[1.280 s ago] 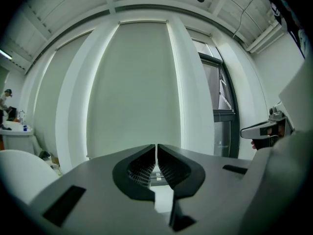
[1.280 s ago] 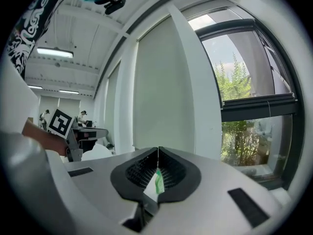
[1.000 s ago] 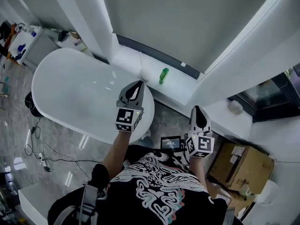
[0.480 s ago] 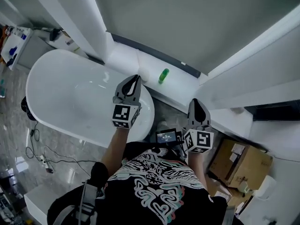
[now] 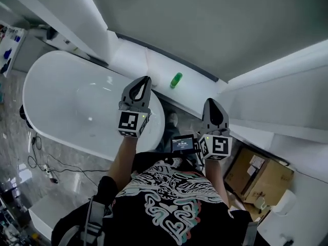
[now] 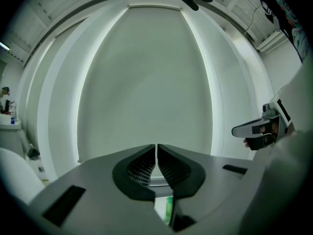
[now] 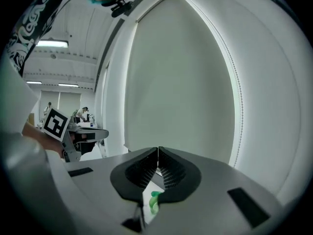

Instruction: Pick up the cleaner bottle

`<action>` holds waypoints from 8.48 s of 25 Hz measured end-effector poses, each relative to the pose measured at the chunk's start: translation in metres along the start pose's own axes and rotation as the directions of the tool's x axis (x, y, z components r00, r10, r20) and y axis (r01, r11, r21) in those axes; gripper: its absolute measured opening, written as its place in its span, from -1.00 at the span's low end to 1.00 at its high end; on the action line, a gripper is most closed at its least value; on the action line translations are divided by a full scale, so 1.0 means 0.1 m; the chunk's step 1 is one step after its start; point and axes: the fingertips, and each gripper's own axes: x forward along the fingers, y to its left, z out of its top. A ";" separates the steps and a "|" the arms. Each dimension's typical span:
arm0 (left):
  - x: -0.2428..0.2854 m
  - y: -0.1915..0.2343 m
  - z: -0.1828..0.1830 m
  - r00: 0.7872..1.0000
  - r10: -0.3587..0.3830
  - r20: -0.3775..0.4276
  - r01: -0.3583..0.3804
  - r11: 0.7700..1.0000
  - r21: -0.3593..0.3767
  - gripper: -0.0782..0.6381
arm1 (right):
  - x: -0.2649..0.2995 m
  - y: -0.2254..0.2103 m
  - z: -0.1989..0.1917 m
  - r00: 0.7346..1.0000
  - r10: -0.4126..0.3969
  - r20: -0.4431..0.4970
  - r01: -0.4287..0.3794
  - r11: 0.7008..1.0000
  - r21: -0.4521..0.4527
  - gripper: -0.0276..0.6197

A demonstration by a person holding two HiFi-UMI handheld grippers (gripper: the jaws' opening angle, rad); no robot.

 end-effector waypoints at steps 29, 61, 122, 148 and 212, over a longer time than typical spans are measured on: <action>0.77 0.10 -1.76 0.963 -0.057 -0.264 0.064 0.998 0.017 -0.71 | 1.48 -0.13 -1.33 0.967 0.141 -0.213 -0.151 0.988 -0.034 -0.83; 1.16 -0.21 -3.20 0.932 -0.080 -0.355 0.109 0.992 0.064 -0.71 | 1.88 -0.27 -2.71 0.937 0.180 -0.300 -0.186 0.983 0.009 -0.83; 2.45 -0.87 -4.52 0.879 -0.167 -0.446 0.233 0.968 0.097 -0.11 | 3.01 -0.84 -3.82 0.912 0.237 -0.334 -0.167 0.960 0.227 -0.83; 2.60 -0.79 -4.65 0.881 -0.271 -0.387 0.302 0.953 0.020 -0.19 | 3.28 -0.56 -3.74 0.878 0.403 -0.257 -0.320 0.895 0.310 -0.83; 2.51 -0.12 -4.34 0.985 -0.175 -0.012 0.051 0.352 -0.935 -0.23 | 3.20 -0.87 -3.36 0.947 0.249 -0.201 -0.179 0.933 0.313 -0.83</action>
